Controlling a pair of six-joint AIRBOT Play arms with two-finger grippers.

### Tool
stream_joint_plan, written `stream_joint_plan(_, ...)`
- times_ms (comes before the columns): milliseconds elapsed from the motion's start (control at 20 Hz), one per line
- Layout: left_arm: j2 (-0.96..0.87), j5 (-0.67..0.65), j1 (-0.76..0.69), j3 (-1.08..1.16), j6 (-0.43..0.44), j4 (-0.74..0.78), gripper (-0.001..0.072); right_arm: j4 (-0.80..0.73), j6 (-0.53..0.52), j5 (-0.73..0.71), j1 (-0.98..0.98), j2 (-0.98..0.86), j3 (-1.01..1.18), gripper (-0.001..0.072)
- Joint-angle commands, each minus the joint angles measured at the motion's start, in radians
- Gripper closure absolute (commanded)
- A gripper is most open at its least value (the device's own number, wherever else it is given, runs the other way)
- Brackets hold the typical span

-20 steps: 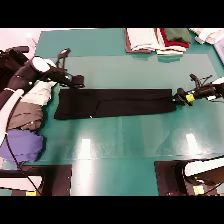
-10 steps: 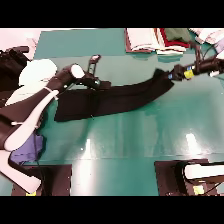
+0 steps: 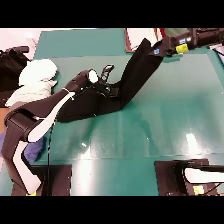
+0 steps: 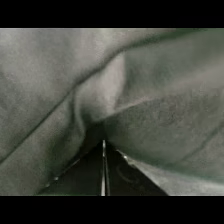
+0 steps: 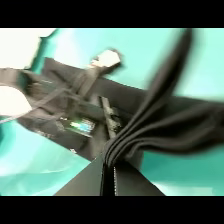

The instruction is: Fold the shirts.

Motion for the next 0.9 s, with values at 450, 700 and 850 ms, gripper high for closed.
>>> stream_joint_plan(450, 0.414, -0.209, 0.402, 0.017, 0.012, 0.256, 0.0683, 0.127, -0.001, -0.209, 0.407, -0.156, 0.131, 0.0696)
stream_joint_plan(700, 0.655, -0.217, 0.573, 0.017, 0.011, 0.348, 0.0683, 0.285, -0.118, -0.546, 0.674, -0.368, 0.156, 0.0429)
stream_joint_plan(850, 0.711, -0.223, 0.608, 0.017, 0.011, 0.349, 0.0683, 0.281, -0.119, -0.529, 0.719, -0.470, 0.269, 0.0327)
